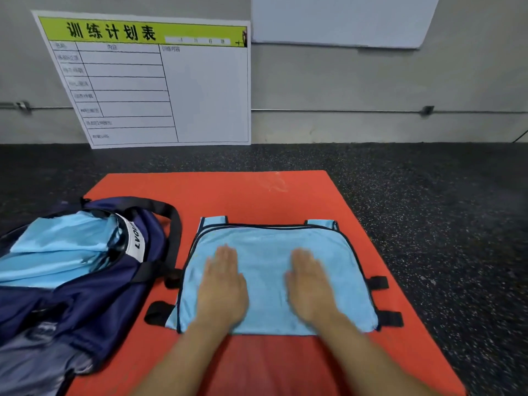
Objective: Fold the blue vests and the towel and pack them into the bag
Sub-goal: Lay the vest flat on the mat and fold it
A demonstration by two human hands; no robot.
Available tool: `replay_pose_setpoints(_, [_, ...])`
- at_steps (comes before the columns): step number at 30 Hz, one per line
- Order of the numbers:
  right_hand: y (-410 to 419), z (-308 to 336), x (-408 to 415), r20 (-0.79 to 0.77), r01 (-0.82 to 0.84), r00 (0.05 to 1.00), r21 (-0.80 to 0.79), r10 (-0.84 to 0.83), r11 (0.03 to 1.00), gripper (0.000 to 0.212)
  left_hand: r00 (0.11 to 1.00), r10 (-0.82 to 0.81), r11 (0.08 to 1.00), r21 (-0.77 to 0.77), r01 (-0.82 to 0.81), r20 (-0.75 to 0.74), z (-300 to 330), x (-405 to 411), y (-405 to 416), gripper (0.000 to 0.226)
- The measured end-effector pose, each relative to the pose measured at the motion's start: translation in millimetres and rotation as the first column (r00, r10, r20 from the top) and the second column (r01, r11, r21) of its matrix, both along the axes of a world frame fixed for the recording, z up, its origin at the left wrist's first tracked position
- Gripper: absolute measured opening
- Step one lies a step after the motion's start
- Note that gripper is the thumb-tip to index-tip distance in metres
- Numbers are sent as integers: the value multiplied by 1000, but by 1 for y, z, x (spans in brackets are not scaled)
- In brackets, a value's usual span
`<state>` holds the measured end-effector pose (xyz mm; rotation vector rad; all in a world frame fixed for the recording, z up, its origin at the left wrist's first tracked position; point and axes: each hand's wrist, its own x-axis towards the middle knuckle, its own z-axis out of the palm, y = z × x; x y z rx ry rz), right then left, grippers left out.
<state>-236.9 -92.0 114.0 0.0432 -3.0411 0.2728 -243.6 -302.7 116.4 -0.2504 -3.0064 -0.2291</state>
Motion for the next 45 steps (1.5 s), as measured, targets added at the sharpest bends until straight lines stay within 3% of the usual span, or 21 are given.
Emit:
replay_pose_setpoints(2, [-41,-9,17,35,-122,992,11,122,992,55,993,-98,995,19,97,63,-9,15,27,61])
replay_pose_setpoints(4, [-30,-3,22,29,-129,991,-41,130,991,59,996,-80,996,34,79,41,-17,22,11,62])
replay_pose_setpoints(6, [17,-4,25,93,-25,995,-10,25,1000,62,1000,-3,1000,13,3,-11,-25,22,-28,67])
replay_pose_setpoints(9, [88,1,35,119,201,971,51,-206,978,65,990,107,994,-30,-105,91,-16,21,-70,86])
replay_pose_setpoints(11, [91,8,33,143,272,948,88,-283,958,66,987,134,991,-28,-132,90,-11,12,-58,86])
replay_pose_setpoints(14, [22,10,29,104,73,992,11,-74,997,75,1000,-8,999,42,9,-28,-6,16,5,69])
replay_pose_setpoints(17, [-21,1,32,145,-52,988,-22,55,998,92,991,-132,991,32,132,-9,-11,32,44,77])
replay_pose_setpoints(20, [29,-2,31,145,73,987,16,-74,997,90,1000,-2,997,78,0,17,-23,28,9,81])
replay_pose_setpoints(24, [116,-2,40,150,263,950,91,-274,961,67,997,82,996,21,-82,8,-22,19,-51,93])
replay_pose_setpoints(28, [125,8,40,200,270,935,139,-293,953,65,996,90,995,51,-90,4,-14,20,-63,99])
replay_pose_setpoints(30, [119,13,37,137,273,944,176,-299,946,64,997,75,995,68,-76,19,-11,26,-65,99])
replay_pose_setpoints(33, [97,20,30,45,114,991,203,-125,973,69,999,52,996,68,-52,4,-12,45,-73,90])
replay_pose_setpoints(37, [29,22,10,122,-262,959,45,255,964,89,999,44,998,49,-46,30,-21,85,-88,73])
replay_pose_setpoints(40, [-18,20,-1,168,-387,909,-6,382,922,72,999,44,996,75,-44,3,-22,112,-88,71])
replay_pose_setpoints(43, [-52,17,-12,160,-428,889,-39,428,903,71,999,47,995,90,-46,-4,-18,135,-91,71])
replay_pose_setpoints(45, [-70,15,-24,152,-450,881,-30,449,893,57,999,53,990,129,-54,8,-16,148,-96,67])
